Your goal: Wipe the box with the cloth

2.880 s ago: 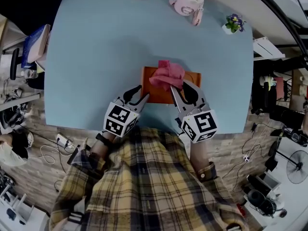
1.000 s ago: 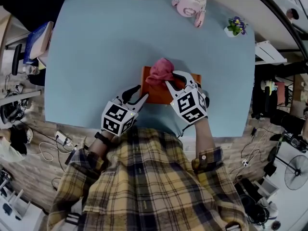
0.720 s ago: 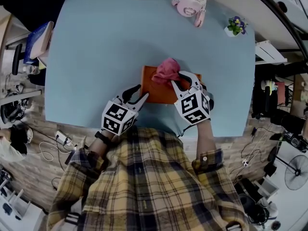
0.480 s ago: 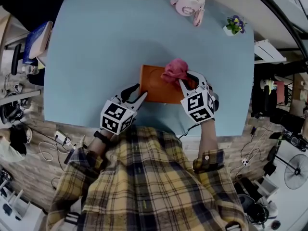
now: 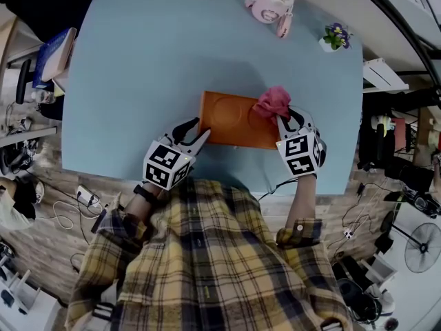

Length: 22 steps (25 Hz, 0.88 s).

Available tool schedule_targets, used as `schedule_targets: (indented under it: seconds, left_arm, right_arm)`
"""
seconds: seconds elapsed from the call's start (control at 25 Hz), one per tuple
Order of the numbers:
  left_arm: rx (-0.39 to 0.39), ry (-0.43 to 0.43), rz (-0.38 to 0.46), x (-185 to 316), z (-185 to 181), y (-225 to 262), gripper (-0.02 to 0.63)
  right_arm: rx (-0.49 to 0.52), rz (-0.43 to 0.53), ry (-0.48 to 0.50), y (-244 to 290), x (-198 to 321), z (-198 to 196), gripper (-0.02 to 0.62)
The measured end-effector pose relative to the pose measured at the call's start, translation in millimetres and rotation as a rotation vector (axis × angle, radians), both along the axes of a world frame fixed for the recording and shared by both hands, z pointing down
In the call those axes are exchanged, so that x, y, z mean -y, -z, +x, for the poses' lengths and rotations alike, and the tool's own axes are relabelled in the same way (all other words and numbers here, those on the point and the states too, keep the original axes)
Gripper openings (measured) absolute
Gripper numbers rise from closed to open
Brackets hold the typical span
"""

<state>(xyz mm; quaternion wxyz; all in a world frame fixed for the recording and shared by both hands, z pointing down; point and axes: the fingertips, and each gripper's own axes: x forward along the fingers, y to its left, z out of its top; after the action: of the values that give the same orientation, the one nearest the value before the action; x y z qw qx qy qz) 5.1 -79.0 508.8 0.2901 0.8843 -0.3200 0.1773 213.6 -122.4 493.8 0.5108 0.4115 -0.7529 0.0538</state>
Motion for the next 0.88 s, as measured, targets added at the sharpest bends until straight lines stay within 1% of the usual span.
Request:
schedule_targets:
  seconds: [0.16,0.36,0.52,0.72,0.88]
  left_arm:
    - [-0.001,0.003,0.003,-0.1,0.4,0.1,0.158]
    - [-0.003,0.003,0.005,-0.5,-1.4,-0.9,0.158]
    - [-0.004,0.001,0.007,-0.2,-1.6,-0.6,0.158]
    - [-0.003,0.002,0.008,-0.4,-0.1,-0.1,0.158]
    - [-0.004,0.002,0.010,-0.7,0.1,-0.3,0.158]
  right_arm:
    - [-0.008,0.008,-0.035,3.2,-2.7,12.0,0.087]
    - [-0.045,0.010,-0.091,6.5,-9.0,28.6,0.087]
    - [-0.034,0.054,-0.097,20.8,-9.8,27.6,0.087]
    - [0.056,0.147,-0.070,54.8,-7.0,7.1,0.087]
    - [0.163,0.212,-0.026,83.3,-7.3,-26.5,0.087]
